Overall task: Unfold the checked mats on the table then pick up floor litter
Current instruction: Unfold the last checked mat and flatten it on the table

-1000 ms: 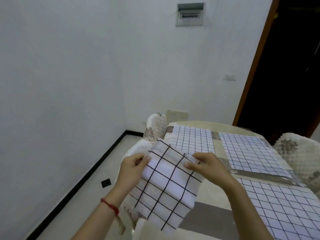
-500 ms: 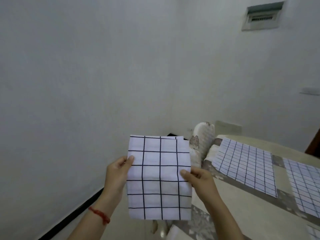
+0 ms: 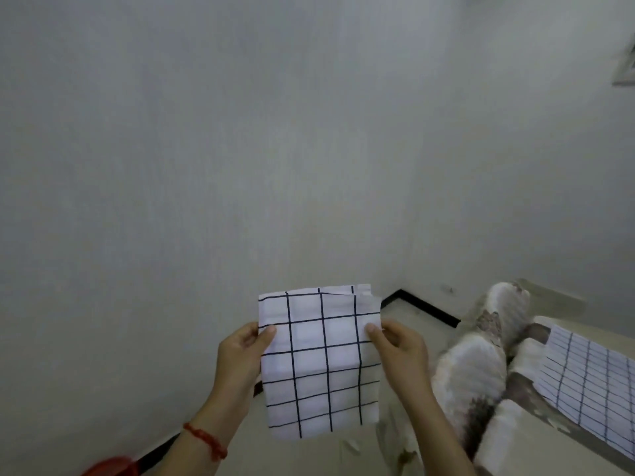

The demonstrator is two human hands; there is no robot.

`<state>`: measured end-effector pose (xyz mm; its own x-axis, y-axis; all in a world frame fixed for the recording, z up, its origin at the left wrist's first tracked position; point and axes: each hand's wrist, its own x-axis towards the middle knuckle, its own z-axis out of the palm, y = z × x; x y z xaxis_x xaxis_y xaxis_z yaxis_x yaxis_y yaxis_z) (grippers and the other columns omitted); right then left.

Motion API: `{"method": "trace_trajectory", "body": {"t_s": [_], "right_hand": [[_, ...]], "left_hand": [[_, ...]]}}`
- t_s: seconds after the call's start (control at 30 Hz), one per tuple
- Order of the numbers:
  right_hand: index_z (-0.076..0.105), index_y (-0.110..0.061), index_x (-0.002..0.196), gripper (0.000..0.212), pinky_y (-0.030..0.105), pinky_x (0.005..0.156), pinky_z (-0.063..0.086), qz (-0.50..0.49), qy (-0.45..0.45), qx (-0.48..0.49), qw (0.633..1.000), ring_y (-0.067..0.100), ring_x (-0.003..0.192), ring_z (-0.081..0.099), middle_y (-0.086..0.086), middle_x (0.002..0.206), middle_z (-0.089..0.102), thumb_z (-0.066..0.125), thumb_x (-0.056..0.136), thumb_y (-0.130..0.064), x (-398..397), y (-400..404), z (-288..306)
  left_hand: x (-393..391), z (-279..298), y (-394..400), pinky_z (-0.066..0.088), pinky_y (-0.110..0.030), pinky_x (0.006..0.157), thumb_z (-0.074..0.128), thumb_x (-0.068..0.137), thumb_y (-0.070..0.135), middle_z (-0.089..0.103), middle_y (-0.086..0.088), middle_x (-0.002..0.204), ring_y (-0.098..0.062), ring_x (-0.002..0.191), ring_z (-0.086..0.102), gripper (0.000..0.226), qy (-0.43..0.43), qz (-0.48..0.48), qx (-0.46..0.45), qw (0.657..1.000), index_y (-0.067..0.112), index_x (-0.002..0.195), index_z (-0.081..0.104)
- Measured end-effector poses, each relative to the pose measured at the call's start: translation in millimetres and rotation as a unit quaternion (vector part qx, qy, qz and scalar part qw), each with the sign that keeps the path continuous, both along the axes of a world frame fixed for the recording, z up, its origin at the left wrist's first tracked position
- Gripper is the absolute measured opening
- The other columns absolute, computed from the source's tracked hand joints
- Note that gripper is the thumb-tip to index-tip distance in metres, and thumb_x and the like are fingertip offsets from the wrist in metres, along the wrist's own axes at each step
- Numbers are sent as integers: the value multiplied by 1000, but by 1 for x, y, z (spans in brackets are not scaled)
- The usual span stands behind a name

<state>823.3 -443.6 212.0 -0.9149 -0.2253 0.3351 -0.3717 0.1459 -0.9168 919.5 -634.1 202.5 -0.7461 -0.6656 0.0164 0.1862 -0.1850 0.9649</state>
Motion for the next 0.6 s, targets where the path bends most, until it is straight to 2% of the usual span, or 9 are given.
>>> {"method": "trace_trajectory", "body": {"t_s": [0.13,0.17,0.23,0.27,0.4,0.5,0.6], "right_hand": [[67,-32,62,28,2,52,39,-37,31,-30,998,-6,53,52,-17,53,62,64,85,-17,-1,-86,1],[70,-32,69,23,-1,55,40,-41,43,-33,998,-11,56,55,-24,55,63,64,85,-17,-3,-105,0],[75,-21,88,13,-5,61,40,-56,66,-43,995,-20,68,58,-34,60,62,64,85,-14,-9,-140,2],[74,-18,94,14,-6,62,40,-64,78,-48,994,-22,72,58,-37,62,61,65,84,-13,-13,-155,3],[67,-30,100,27,-2,69,43,-83,142,-60,984,-18,77,60,-27,77,63,67,82,-9,-23,-200,15],[68,-22,100,23,-2,70,42,-107,206,-37,972,-17,79,58,-16,80,63,66,82,-7,-35,-213,21],[71,-13,92,13,-3,70,40,-116,236,-14,965,-20,80,56,-17,80,62,64,83,-6,-50,-217,26]], "left_hand": [[1,-5,-74,56,-27,54,61,85,10,76,-3,74,-19,68,71,8,-1,5,41,999,9,82,69],[0,-6,-92,57,-26,54,61,85,10,75,-4,73,-19,68,71,9,-1,4,50,999,8,81,68],[-2,-7,-127,57,-24,53,60,85,9,75,-5,71,-18,66,70,10,-7,-7,59,998,5,79,67],[-4,-8,-142,57,-24,53,60,85,8,75,-5,70,-18,65,69,10,-13,-18,59,998,4,79,67],[-16,-8,-188,57,-25,54,59,86,8,75,-9,75,-21,68,71,12,-37,-69,50,996,0,84,66],[-30,-9,-205,56,-25,54,58,86,8,75,-9,75,-21,67,72,12,-45,-98,36,993,-1,82,66],[-46,-10,-211,56,-25,54,58,86,8,75,-12,78,-20,67,72,12,-48,-112,29,992,2,81,66]]}}
